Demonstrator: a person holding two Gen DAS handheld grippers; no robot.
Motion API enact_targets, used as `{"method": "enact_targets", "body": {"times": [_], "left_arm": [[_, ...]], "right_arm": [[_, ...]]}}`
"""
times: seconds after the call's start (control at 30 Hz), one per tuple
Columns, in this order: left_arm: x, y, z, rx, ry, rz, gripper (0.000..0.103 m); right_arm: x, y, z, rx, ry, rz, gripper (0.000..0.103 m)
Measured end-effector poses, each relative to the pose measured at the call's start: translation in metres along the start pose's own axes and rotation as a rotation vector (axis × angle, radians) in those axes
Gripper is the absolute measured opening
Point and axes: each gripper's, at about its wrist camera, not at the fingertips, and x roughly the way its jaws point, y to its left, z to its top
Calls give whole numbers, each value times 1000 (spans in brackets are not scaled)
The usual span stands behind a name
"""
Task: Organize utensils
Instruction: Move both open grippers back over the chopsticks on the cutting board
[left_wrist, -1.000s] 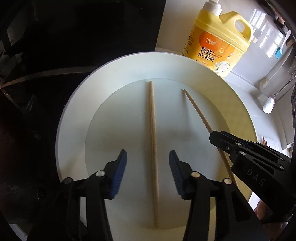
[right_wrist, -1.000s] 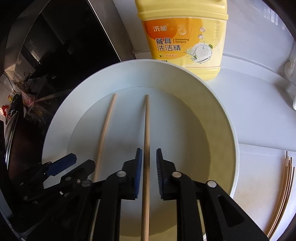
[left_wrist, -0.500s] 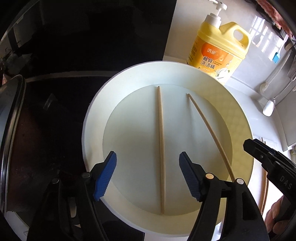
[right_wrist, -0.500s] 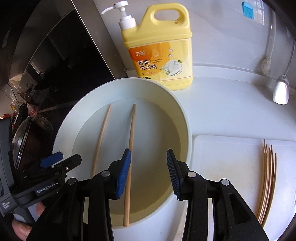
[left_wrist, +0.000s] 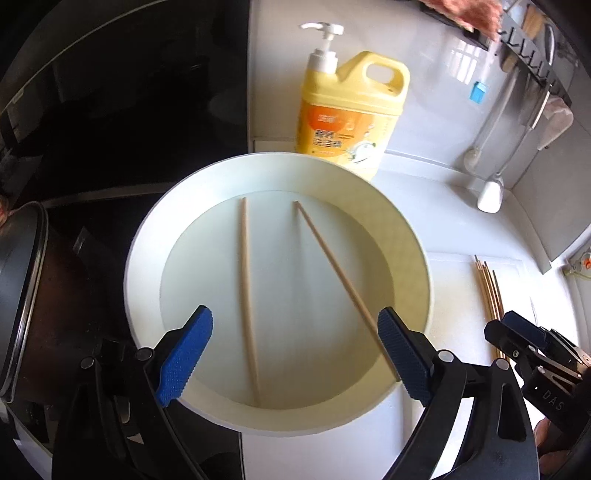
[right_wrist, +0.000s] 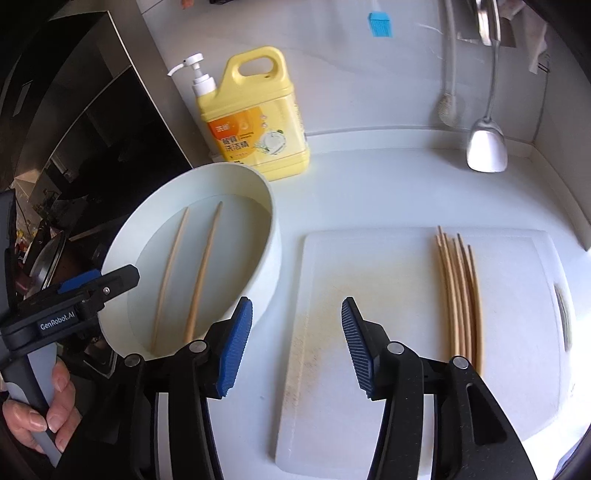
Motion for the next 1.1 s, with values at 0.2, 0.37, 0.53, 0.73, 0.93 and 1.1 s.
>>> {"method": "enact_targets", "body": {"times": [0.2, 0.37, 0.53, 0.73, 0.93, 1.1], "left_arm": [[-1, -62, -5, 78, -9, -37, 91], [5, -113, -15, 70, 10, -53, 92], [14, -158, -33, 32, 30, -60, 92], [29, -196, -55, 11, 61, 46, 92], [42, -209, -70, -1, 93, 118, 92], [48, -211, -72, 11, 99, 97, 92]], "right_arm": [[-28, -58, -23, 69, -6, -81, 49], [-44, -111, -35, 88, -10, -120, 50], [-51, -157, -45, 85, 1, -139, 51], [-38, -184, -49, 11, 24, -107, 51], [-15, -187, -47, -39, 53, -60, 51], [-3, -183, -45, -44, 50, -54, 51]]}}
